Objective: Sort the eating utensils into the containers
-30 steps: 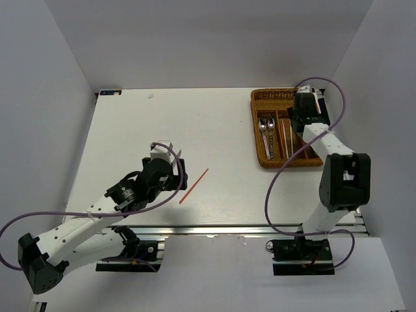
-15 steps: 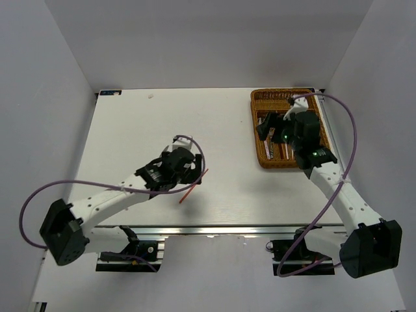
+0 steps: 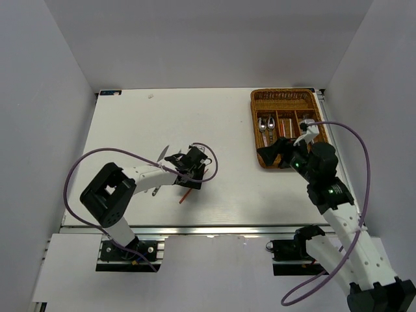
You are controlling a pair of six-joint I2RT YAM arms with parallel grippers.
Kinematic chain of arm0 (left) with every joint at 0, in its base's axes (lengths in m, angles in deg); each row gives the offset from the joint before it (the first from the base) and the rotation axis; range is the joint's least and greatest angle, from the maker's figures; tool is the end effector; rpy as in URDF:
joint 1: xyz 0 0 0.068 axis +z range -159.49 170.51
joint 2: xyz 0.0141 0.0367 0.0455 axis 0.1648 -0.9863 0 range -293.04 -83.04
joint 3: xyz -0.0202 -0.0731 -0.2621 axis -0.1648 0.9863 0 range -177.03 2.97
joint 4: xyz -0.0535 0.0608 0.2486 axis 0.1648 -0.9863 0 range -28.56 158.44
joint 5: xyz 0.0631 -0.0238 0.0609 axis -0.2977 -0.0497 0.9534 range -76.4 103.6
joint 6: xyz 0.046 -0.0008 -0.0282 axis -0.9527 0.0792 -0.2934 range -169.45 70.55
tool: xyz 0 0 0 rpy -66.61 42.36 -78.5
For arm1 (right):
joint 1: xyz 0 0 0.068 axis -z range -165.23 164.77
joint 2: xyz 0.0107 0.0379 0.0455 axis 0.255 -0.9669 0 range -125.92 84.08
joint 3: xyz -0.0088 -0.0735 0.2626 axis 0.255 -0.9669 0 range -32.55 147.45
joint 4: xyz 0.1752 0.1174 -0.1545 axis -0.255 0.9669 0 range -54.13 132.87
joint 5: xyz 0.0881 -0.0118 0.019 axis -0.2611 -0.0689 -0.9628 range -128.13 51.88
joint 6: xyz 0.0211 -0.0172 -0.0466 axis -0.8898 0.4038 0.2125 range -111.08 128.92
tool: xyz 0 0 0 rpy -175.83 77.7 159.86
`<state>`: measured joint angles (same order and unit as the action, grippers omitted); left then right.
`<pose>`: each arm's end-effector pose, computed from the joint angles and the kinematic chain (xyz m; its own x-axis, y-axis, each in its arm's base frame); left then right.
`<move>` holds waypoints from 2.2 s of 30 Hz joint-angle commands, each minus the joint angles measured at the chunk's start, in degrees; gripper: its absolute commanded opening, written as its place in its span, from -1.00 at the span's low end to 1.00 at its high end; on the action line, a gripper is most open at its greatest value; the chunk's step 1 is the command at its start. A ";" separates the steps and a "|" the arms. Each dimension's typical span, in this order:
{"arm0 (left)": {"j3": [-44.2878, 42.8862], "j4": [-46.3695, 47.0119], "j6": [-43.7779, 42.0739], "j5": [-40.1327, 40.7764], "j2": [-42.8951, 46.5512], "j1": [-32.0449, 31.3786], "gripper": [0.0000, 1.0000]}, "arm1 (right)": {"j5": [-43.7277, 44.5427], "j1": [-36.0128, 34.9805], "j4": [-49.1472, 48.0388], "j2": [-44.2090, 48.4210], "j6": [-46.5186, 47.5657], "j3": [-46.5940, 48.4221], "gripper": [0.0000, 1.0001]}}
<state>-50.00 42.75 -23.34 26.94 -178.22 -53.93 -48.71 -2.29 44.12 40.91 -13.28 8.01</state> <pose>0.2245 -0.2086 0.1556 -0.8665 0.2502 -0.4319 0.2651 0.9639 0.0266 0.1720 0.0597 0.3222 -0.3410 0.2837 -0.8962 -0.3587 0.8420 0.4030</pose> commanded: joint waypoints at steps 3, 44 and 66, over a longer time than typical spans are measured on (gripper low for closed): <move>0.85 1.52 -0.44 -2.79 0.34 1.12 0.13 | -3.47 -0.17 2.38 4.85 0.66 -1.27 0.70; 2.35 3.64 12.83 -7.47 18.98 -3.53 -0.11 | 7.85 -13.78 -22.15 -17.11 -26.85 -10.42 0.78; -5.92 -13.24 8.70 3.01 -2.29 -11.80 -0.07 | 15.60 -14.05 -9.04 -7.36 -15.77 -9.79 0.79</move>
<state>-54.11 29.81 -13.52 29.13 -179.72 -65.65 -33.37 -16.12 34.77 32.75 -31.05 -4.03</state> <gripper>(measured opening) 0.483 0.894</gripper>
